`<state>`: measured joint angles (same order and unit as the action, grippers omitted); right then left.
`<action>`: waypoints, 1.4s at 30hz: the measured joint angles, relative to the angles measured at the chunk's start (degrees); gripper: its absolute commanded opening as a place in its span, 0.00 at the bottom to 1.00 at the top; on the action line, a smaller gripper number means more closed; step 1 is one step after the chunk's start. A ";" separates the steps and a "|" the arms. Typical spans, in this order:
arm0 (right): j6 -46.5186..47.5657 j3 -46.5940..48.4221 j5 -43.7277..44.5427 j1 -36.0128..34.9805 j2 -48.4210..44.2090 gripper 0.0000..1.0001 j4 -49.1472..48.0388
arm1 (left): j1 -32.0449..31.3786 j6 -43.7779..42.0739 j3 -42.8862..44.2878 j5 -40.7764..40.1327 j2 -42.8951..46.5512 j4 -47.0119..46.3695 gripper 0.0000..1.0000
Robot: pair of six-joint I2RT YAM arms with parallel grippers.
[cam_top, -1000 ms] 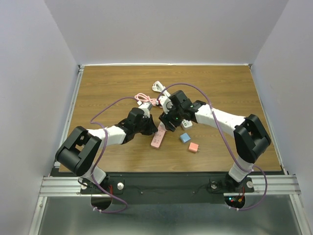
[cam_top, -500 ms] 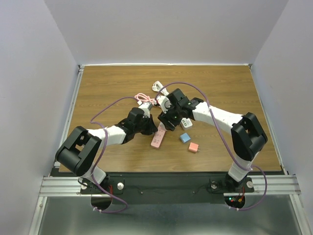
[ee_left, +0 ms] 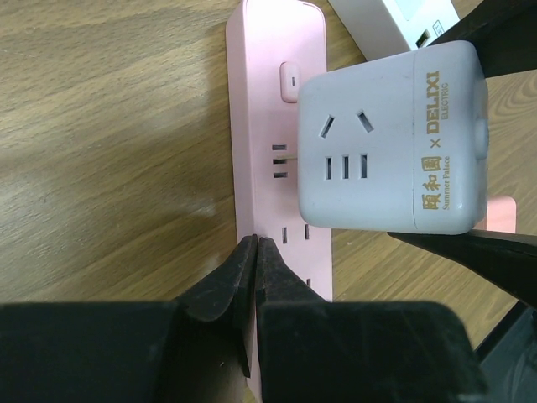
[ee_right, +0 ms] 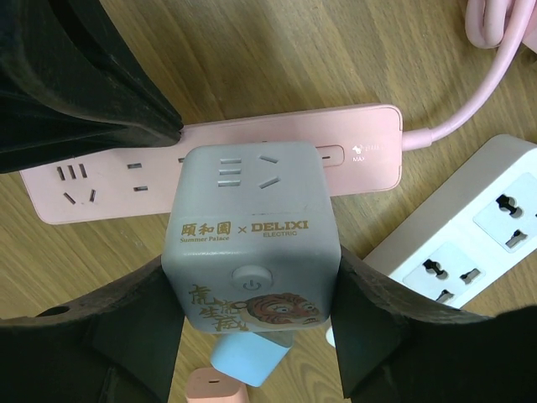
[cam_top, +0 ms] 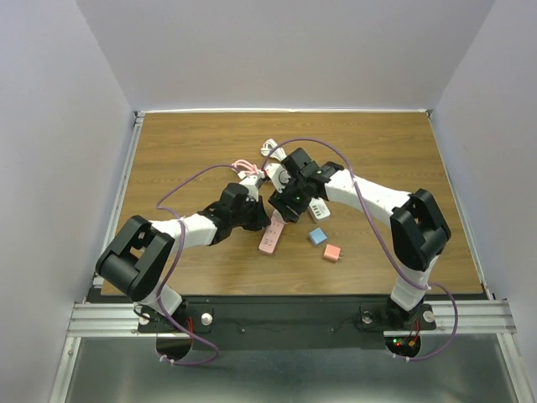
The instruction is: Insert the plug
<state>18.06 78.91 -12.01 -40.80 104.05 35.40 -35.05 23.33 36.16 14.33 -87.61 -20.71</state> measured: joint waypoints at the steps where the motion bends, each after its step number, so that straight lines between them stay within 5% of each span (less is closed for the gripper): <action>1: 0.04 0.37 0.04 -0.04 0.28 0.01 0.33 | 0.00 -0.20 0.13 0.04 -0.04 0.17 0.12; 19: 0.48 5.09 0.02 -0.09 3.15 0.01 5.18 | 0.28 4.28 0.63 -0.15 -0.66 0.24 0.12; 42: 1.29 5.03 2.82 -1.68 3.02 0.04 5.35 | 0.44 17.31 -6.08 -2.62 -0.07 -10.86 0.12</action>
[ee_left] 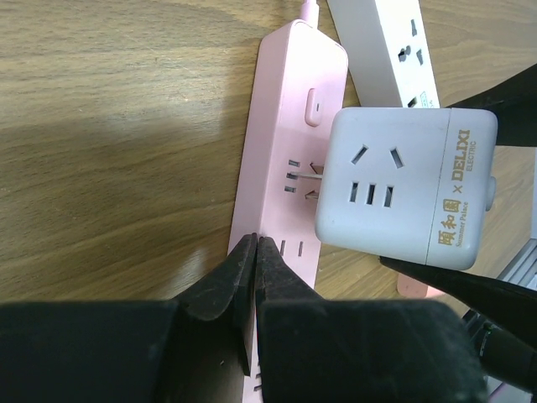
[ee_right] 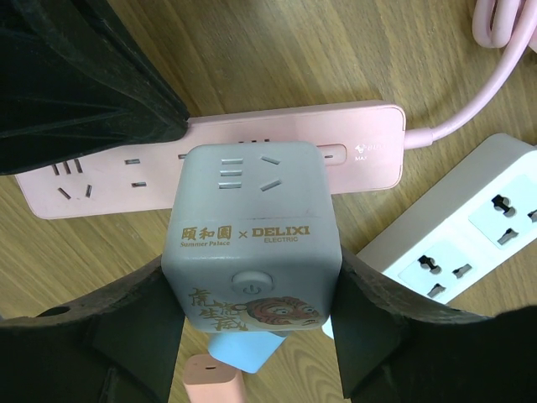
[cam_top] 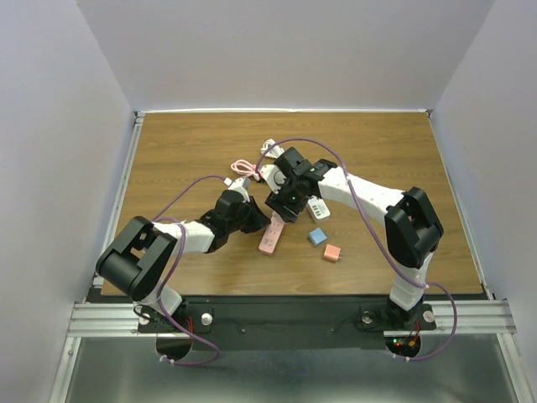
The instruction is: Insert the plug
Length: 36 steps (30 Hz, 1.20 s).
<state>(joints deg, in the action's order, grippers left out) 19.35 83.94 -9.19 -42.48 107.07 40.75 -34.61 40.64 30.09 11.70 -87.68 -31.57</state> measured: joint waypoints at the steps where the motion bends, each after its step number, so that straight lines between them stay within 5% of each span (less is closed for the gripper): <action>1: 0.00 0.00 0.15 -0.13 0.00 0.03 0.02 | 0.00 0.00 0.00 0.02 0.00 0.00 0.12; 36: 2.54 1.95 0.46 -0.61 1.33 0.05 1.33 | 0.61 -1.73 0.55 1.90 -1.03 -0.79 0.11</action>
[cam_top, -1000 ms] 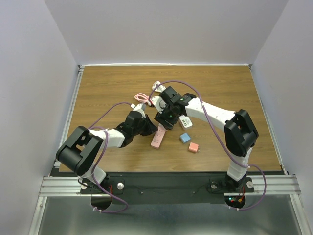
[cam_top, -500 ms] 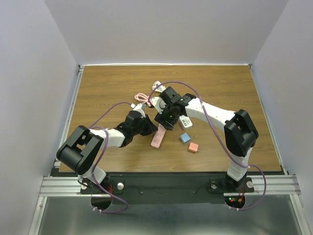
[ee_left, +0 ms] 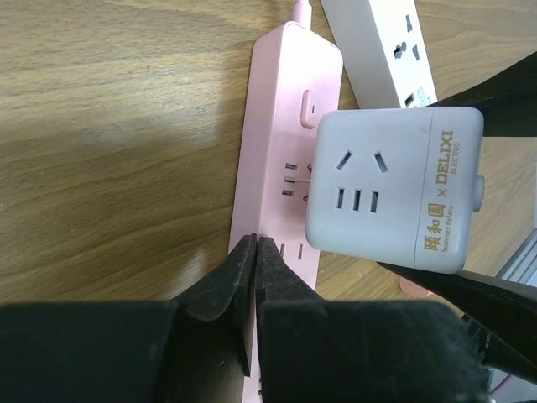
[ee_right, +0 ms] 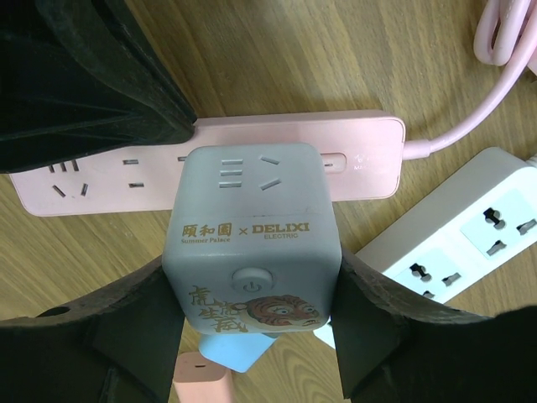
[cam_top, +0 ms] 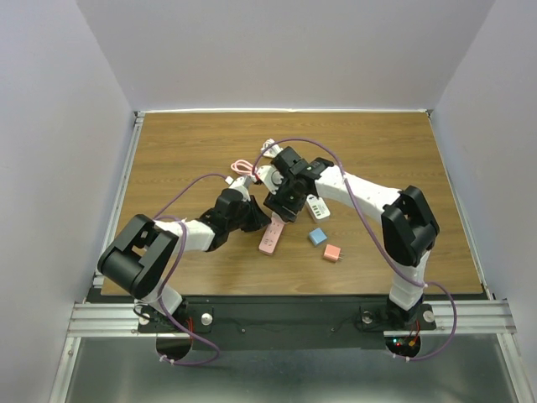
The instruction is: Insert the plug
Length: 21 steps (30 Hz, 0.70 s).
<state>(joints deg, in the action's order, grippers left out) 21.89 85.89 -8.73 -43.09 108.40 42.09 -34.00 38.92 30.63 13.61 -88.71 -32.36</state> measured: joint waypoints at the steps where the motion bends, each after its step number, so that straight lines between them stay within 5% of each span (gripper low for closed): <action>1: 0.02 0.70 0.07 -0.02 0.44 0.05 0.72 | 0.00 -0.11 0.11 0.04 -0.09 0.02 0.11; 21: 0.76 5.25 -0.87 -0.20 5.09 0.05 2.19 | 0.37 -0.28 0.33 0.92 -0.50 -0.07 0.11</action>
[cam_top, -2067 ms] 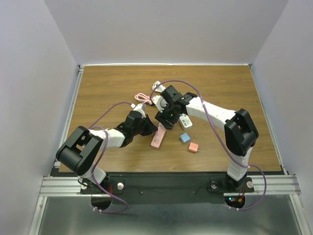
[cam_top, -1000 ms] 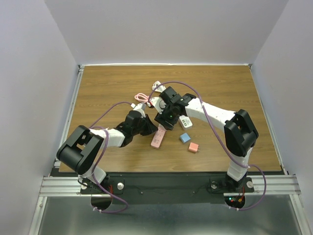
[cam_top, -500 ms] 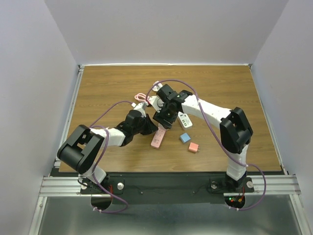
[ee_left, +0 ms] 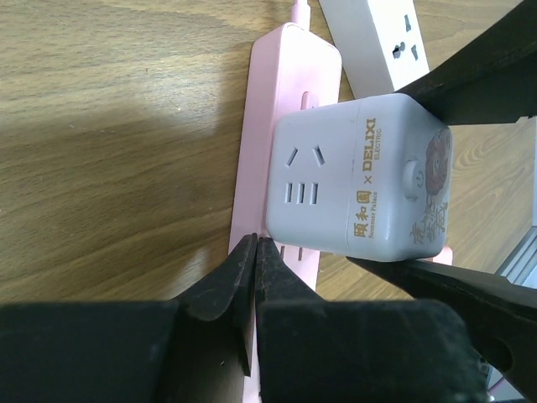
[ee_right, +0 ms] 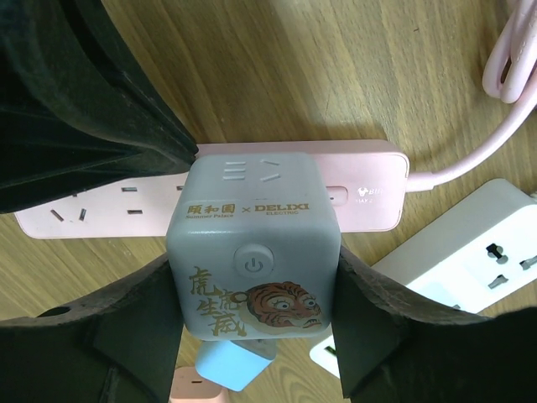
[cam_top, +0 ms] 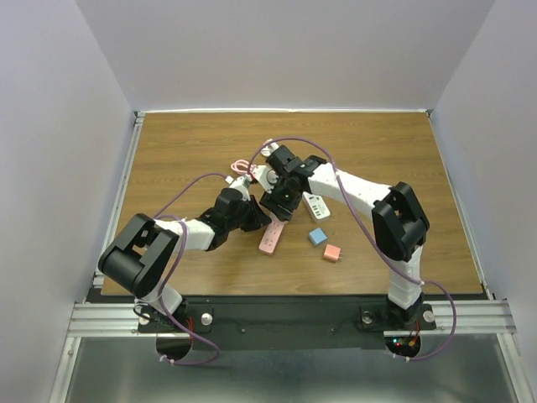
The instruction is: Insert the plug
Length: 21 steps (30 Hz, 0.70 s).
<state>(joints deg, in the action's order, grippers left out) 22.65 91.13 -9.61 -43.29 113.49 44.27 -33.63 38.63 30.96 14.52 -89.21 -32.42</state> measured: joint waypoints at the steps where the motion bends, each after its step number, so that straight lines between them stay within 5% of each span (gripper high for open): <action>1: -0.04 -0.76 -0.02 0.00 -0.44 0.05 -0.76 | 0.00 0.00 0.00 0.00 0.00 0.00 0.11; 12: -0.57 -2.73 -0.07 -0.02 -1.36 0.05 -3.61 | 0.09 0.87 -0.74 -0.26 0.48 -0.48 0.12; 21: -0.57 -1.18 -0.11 -0.28 0.00 0.05 -3.06 | -0.33 1.90 -4.55 0.37 3.87 -0.26 0.39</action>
<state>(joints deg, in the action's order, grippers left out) 22.09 89.95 -9.72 -43.57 113.49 41.21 -33.95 40.53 26.41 14.90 -85.34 -32.69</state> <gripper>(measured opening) 0.656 0.330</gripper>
